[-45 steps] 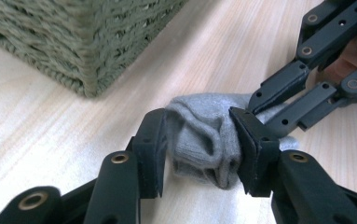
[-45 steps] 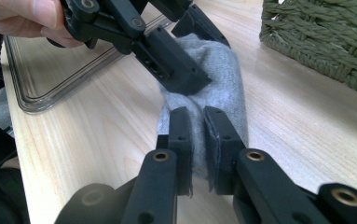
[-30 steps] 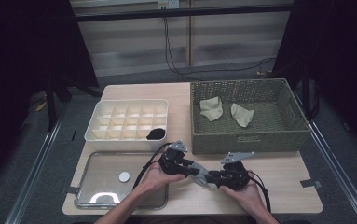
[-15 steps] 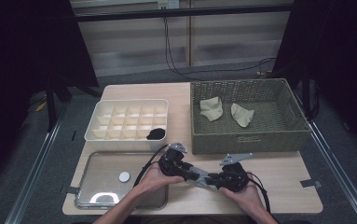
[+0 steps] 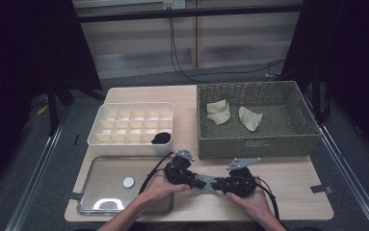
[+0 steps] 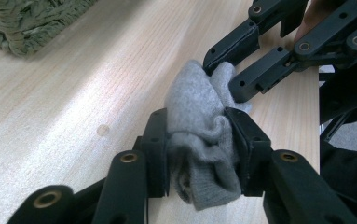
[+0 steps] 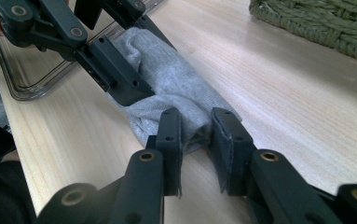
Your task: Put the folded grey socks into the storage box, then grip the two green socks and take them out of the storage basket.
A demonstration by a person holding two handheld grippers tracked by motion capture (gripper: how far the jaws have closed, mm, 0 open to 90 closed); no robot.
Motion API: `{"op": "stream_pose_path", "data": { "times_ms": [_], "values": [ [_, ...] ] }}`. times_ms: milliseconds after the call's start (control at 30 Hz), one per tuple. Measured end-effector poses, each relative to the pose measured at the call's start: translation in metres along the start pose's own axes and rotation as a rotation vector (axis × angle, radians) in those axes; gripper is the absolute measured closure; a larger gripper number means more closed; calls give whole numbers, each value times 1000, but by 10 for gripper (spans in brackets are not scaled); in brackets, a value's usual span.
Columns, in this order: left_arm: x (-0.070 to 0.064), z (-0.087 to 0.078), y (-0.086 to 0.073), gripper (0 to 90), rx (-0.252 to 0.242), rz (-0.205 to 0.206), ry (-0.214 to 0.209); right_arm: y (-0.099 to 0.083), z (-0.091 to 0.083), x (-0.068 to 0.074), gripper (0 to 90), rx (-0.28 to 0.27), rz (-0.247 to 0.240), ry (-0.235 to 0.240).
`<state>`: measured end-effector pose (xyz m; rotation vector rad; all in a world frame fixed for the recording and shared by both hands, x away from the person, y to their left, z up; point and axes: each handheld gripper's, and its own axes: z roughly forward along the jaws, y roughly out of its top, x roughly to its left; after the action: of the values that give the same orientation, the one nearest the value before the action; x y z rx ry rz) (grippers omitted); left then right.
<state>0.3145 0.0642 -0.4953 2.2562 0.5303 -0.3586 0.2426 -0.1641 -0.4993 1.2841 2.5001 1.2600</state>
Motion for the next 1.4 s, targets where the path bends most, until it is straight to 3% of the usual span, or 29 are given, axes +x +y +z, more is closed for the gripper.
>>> {"op": "stream_pose_path", "data": {
  "times_ms": [33, 67, 100, 133, 267, 433, 467, 567, 600, 867, 1033, 1100, 1167, 1200, 1233, 1400],
  "values": [
    [0, -2, 1, 642, 18, 4, 13, 0, 0, -1, 720, 0, -1, -1],
    [0, -1, 1, 647, 0, 8, 10, 0, -1, -1, 695, -6, 8, 0],
    [-1, -2, 3, 649, 16, 12, 35, 0, -1, -2, 671, -10, 9, 1],
    [-1, -3, 4, 652, 17, 33, 34, 1, -1, -3, 648, -12, 6, -1],
    [2, -2, 4, 657, -12, 9, 23, 3, -6, -5, 533, -43, -2, -15],
    [3, -6, 6, 658, 0, 12, 46, 5, -10, -10, 449, -73, 7, -16],
    [4, -8, 6, 658, -4, 10, 35, 5, -11, -11, 436, -77, 11, -12],
    [4, -13, 4, 658, -16, 5, 52, 6, -12, -14, 347, -86, 23, -16],
    [4, -14, 4, 658, -19, 2, 32, 7, -12, -15, 293, -90, 19, -13],
    [5, -21, 5, 657, -10, 4, 56, 8, -19, -20, 138, -118, 32, 3],
    [5, -28, 5, 657, -10, -5, 79, 6, -22, -24, 85, -126, 7, 28],
    [4, -31, 5, 657, -13, -4, 76, 5, -23, -26, 84, -121, 36, 48],
    [4, -34, 5, 656, -1, -2, 78, 4, -23, -26, 87, -115, 41, 14],
    [2, -35, 6, 657, 6, 5, 109, 3, -24, -27, 82, -121, 29, 15],
    [3, -38, 6, 657, 2, 9, 82, 3, -24, -27, 66, -127, 20, 19],
    [4, -49, 6, 657, -8, 6, 97, 2, -26, -29, 51, -127, 34, -9]
  ]
}}
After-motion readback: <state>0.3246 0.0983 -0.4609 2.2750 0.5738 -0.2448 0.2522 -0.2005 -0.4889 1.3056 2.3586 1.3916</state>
